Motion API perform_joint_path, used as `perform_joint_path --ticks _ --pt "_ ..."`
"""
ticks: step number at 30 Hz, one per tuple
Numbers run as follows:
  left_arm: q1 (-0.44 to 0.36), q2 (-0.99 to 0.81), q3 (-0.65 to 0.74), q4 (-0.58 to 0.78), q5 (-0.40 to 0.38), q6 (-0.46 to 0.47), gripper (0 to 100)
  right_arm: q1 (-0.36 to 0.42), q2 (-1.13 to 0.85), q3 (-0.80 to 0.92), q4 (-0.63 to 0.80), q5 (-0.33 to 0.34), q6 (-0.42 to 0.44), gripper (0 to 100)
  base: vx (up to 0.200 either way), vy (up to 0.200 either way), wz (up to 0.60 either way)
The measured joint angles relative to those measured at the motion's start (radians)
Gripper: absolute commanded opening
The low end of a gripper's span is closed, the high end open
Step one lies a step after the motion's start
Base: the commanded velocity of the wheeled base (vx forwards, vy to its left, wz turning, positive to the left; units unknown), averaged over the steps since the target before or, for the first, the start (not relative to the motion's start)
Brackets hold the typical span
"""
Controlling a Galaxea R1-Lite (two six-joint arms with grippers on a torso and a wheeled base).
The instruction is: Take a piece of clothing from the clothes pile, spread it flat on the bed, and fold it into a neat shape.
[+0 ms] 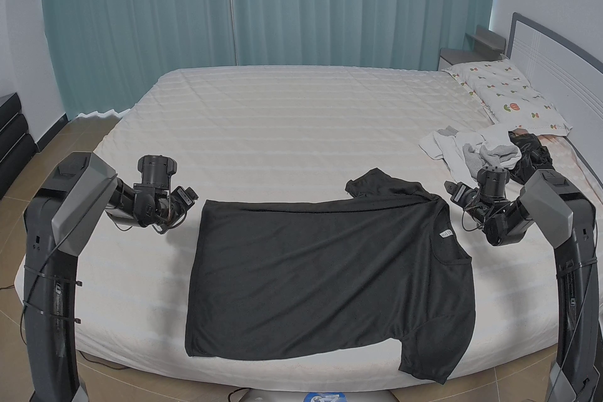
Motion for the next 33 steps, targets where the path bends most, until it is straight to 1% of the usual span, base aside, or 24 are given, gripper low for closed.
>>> perform_joint_path --ticks 7,11,16,19,23,27,31,33 --pt "-0.002 -0.177 0.333 -0.107 -0.075 -0.017 100 -0.006 -0.123 0.267 -0.108 0.031 0.011 100 0.000 0.000 0.00" --pt "-0.016 -0.275 0.535 -0.185 -0.109 -0.029 100 -0.006 -0.186 0.393 -0.155 0.043 0.032 100 -0.200 0.000 0.00" --pt "-0.040 -0.369 0.780 -0.319 -0.137 -0.040 100 -0.006 -0.246 0.511 -0.217 0.050 0.068 100 -0.200 0.000 0.00" --pt "-0.065 -0.409 0.924 -0.437 -0.151 -0.043 100 -0.006 -0.272 0.563 -0.243 0.052 0.082 100 0.000 0.000 0.00" --pt "-0.095 -0.443 1.099 -0.664 -0.182 -0.040 100 -0.004 -0.299 0.623 -0.277 0.056 0.095 100 0.000 0.000 0.00" --pt "-0.131 -0.449 1.220 -0.794 -0.207 -0.003 100 -0.001 -0.316 0.691 -0.316 0.068 0.106 100 0.000 0.000 0.00" --pt "-0.175 -0.418 1.277 -0.815 -0.215 0.039 100 0.000 -0.326 0.776 -0.372 0.110 0.110 100 0.000 0.000 0.00" --pt "-0.194 -0.400 1.291 -0.818 -0.216 0.056 100 0.001 -0.330 0.823 -0.408 0.149 0.110 100 0.000 0.000 0.00"
